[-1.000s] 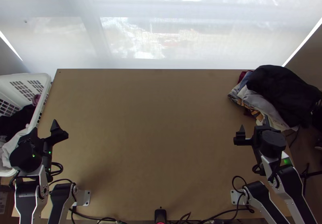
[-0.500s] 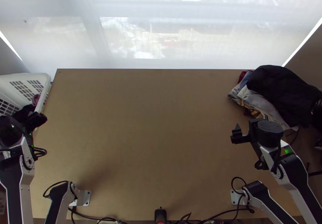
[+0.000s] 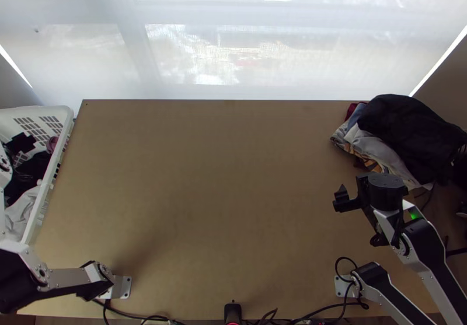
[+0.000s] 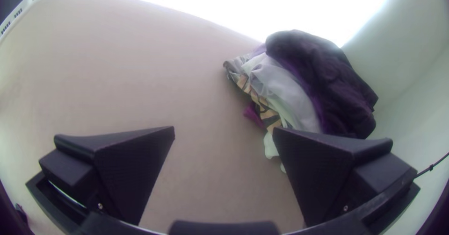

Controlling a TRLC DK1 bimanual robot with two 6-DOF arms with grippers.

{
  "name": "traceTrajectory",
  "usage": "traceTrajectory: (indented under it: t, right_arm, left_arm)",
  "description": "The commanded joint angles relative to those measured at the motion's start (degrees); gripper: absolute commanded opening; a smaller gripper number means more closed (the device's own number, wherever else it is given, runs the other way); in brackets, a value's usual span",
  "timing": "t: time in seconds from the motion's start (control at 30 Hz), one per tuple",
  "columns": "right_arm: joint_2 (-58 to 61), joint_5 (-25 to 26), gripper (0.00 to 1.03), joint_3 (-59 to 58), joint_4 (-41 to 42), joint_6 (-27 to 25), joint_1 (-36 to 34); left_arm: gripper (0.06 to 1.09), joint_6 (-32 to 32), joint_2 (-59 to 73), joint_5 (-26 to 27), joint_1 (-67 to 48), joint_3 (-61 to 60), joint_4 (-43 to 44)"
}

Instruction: Fold the t-shirt

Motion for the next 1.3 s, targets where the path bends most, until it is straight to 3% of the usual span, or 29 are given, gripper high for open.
traceTrajectory:
  t: [0.0, 0.37, 0.7, 1.27]
  right_arm:
    - [1.01, 0.13, 0.98, 0.38, -1.20, -1.32, 0.10]
    - [2.41, 0.31, 0.98, 0.90, -3.93, -2.99, 0.01]
    - [4.26, 1.98, 0.98, 2.31, -6.13, -5.54, 0.10]
    - [6.90, 2.59, 0.98, 1.43, -6.83, -5.54, -0.69]
  left_arm:
    - [1.03, -0.54, 20.53, 0.40, 10.14, 15.04, -0.49]
    - [1.04, -1.59, 45.49, 2.16, 19.89, 22.24, 2.14]
    - [1.03, -1.51, 62.19, 2.07, 21.21, 27.69, 5.40]
    - [1.01, -1.42, 76.34, 1.45, 19.98, 37.98, 4.60]
